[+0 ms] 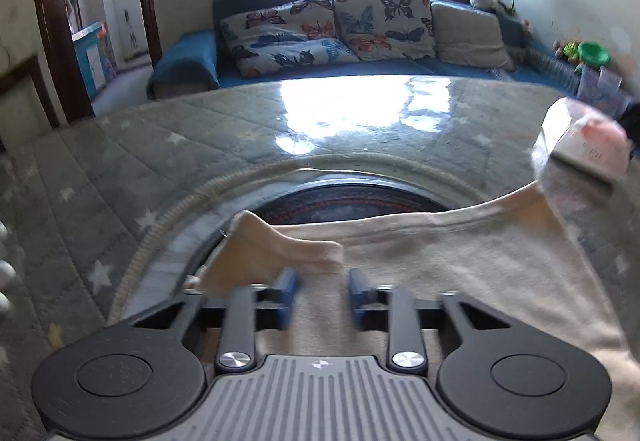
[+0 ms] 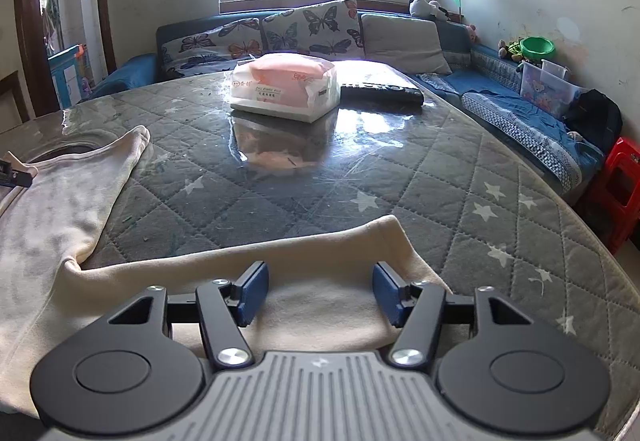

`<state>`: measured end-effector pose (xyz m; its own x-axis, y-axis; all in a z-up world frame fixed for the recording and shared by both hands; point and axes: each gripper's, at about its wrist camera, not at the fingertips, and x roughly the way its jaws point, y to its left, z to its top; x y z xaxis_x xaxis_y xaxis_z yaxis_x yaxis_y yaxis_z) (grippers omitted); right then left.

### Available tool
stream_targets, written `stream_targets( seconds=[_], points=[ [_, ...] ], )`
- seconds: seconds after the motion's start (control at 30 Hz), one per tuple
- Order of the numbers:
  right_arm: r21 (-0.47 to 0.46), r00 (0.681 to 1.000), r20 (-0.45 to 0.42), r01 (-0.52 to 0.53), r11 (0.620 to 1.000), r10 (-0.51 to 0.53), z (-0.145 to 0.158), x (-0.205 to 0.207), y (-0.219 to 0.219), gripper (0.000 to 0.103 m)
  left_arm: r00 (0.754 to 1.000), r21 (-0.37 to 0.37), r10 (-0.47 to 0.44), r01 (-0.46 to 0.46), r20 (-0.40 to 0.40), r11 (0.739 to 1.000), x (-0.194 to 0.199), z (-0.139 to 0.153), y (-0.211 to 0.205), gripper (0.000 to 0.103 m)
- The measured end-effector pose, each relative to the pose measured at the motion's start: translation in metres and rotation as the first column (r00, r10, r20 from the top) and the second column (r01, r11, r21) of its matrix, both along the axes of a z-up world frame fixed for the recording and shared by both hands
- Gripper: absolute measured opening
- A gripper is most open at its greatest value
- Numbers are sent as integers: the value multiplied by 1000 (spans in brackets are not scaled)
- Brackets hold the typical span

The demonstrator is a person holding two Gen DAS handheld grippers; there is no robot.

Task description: Fold clothes

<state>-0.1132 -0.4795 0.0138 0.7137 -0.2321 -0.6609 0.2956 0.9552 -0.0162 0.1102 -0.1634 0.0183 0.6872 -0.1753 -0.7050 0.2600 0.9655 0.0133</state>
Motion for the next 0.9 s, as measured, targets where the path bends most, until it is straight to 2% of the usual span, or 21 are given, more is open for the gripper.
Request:
stream_targets(
  seconds=[0.03, 0.1, 0.17, 0.3, 0.5, 0.63, 0.77, 0.9],
  points=[
    [1, 1000, 1, 1, 1000, -1, 0, 0, 0, 61, 1000, -19, 7, -7, 0, 1000, 0, 0, 5, 8],
    [1, 1000, 1, 0, 1000, 0, 0, 0, 0, 61, 999, -69, 40, -39, 3, 997, -1, 4, 19, 4],
    [0, 1000, 1, -1, 1000, 1, 0, 0, -1, 61, 997, -118, 73, -71, 14, 991, -6, 12, 34, 3],
    [-2, 1000, -3, -4, 1000, 4, 0, 1, -1, 62, 984, -184, 154, -136, 85, 973, -36, 41, 80, 3],
    [-19, 1000, -9, -12, 1000, 12, 1, 2, 0, 62, 943, -274, 280, -225, 178, 935, -84, 84, 153, 3],
    [-24, 1000, -14, -18, 1000, 17, 2, 3, 0, 63, 918, -242, 335, -283, 210, 928, -120, 96, 201, 2],
    [-51, 999, -25, -30, 998, 28, 3, 4, 3, 66, 910, -126, 368, -349, 194, 929, -145, 84, 234, 2],
    [-79, 999, -36, -42, 996, 39, 4, 6, 5, 66, 905, 10, 403, -408, 136, 913, -156, 57, 256, 3]
  ],
)
